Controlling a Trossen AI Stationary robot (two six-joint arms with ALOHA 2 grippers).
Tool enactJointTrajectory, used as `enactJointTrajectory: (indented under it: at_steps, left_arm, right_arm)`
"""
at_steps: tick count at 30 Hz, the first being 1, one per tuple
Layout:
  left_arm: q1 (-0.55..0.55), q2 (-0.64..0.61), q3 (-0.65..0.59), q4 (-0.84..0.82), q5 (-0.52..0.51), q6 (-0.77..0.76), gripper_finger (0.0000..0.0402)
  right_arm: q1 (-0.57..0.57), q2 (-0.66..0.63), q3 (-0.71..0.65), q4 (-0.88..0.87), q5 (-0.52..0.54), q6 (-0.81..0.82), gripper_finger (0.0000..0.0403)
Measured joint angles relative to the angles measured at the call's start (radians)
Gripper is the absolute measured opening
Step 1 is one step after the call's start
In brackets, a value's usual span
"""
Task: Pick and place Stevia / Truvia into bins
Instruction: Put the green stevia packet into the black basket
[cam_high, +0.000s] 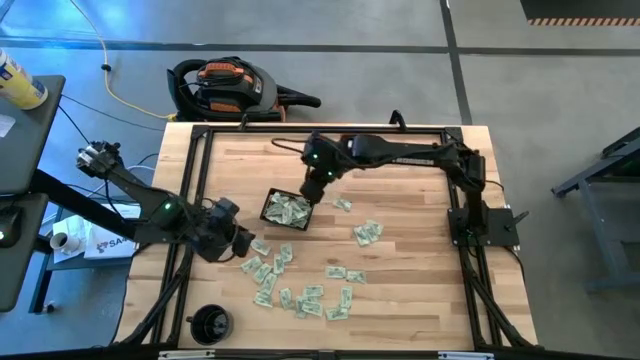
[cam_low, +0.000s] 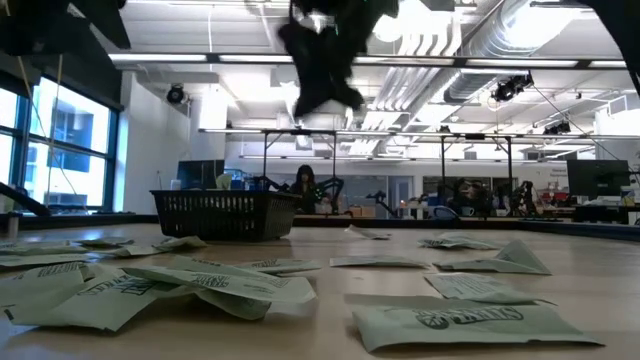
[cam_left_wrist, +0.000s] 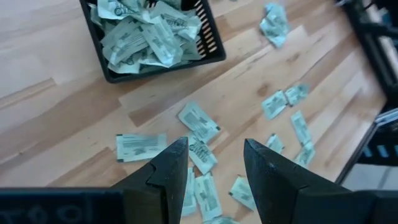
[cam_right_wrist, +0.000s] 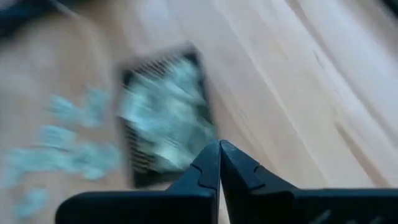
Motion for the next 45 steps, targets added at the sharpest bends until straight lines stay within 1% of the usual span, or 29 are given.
enactJointTrajectory:
  at_steps: [2,4,7,10,13,16,19,21,24,27,28,31,34,37,39,42,43,45]
  left_arm:
    - [-0.041,0.000,0.000,-0.001,-0.044,-0.039,0.0191]
    - [-0.076,0.000,0.000,-0.003,-0.080,-0.070,0.0191]
    - [-0.114,0.000,0.000,-0.002,-0.109,-0.104,0.0191]
    - [-0.140,0.001,0.000,-0.002,-0.117,-0.131,0.0191]
    - [-0.156,0.001,0.000,-0.002,-0.120,-0.144,0.0191]
    - [-0.155,0.014,0.000,-0.002,-0.122,-0.147,0.0191]
    - [-0.154,0.025,0.000,-0.003,-0.124,-0.146,0.0191]
    - [-0.154,0.033,0.000,-0.003,-0.124,-0.146,0.0191]
    - [-0.154,0.042,0.000,-0.005,-0.124,-0.146,0.0191]
    - [-0.154,0.043,0.000,-0.006,-0.123,-0.146,0.0191]
    - [-0.154,0.043,0.000,-0.006,-0.123,-0.148,0.0191]
    - [-0.154,0.043,0.000,-0.006,-0.123,-0.159,0.0191]
    - [-0.154,0.043,0.000,-0.006,-0.123,-0.166,0.0191]
    - [-0.154,0.043,0.000,-0.013,-0.123,-0.166,0.0191]
    - [-0.154,0.043,0.000,-0.025,-0.123,-0.166,0.0191]
    - [-0.154,0.043,0.000,-0.044,-0.123,-0.170,0.0191]
    - [-0.154,0.043,0.000,-0.046,-0.123,-0.170,0.0191]
    - [-0.154,0.043,0.000,-0.055,-0.122,-0.170,0.0191]
  right_arm:
    - [0.015,-0.001,0.061,-0.008,0.000,-0.022,0.0001]
    - [0.025,0.012,0.088,-0.052,0.023,-0.051,0.0001]
    - [0.018,0.043,0.060,-0.122,0.065,-0.096,0.0002]
    - [0.001,0.051,-0.008,-0.182,0.056,-0.100,0.0019]
    - [-0.008,0.048,-0.104,-0.226,0.045,-0.093,0.0061]
    - [-0.007,0.054,-0.191,-0.211,0.049,-0.089,0.0123]
    - [-0.007,0.049,-0.260,-0.135,0.047,-0.084,0.0187]
    - [-0.007,0.049,-0.307,-0.066,0.046,-0.089,0.0223]
    - [-0.008,0.050,-0.362,0.049,0.055,-0.094,0.0257]
    - [-0.009,0.049,-0.413,0.126,0.112,-0.109,0.0268]
    - [-0.009,0.049,-0.428,0.134,0.130,-0.111,0.0268]
    - [-0.010,0.049,-0.468,0.158,0.135,-0.112,0.0258]
    - [-0.010,0.043,-0.512,0.169,0.138,-0.118,0.0227]
    - [-0.010,0.040,-0.547,0.190,0.124,-0.117,0.0171]
    - [-0.011,0.039,-0.553,0.190,0.090,-0.119,0.0120]
    - [-0.016,0.041,-0.548,0.187,0.024,-0.117,0.0031]
    - [-0.017,0.042,-0.535,0.182,0.009,-0.113,0.0017]
    - [-0.017,0.047,-0.501,0.171,-0.012,-0.107,0.0018]
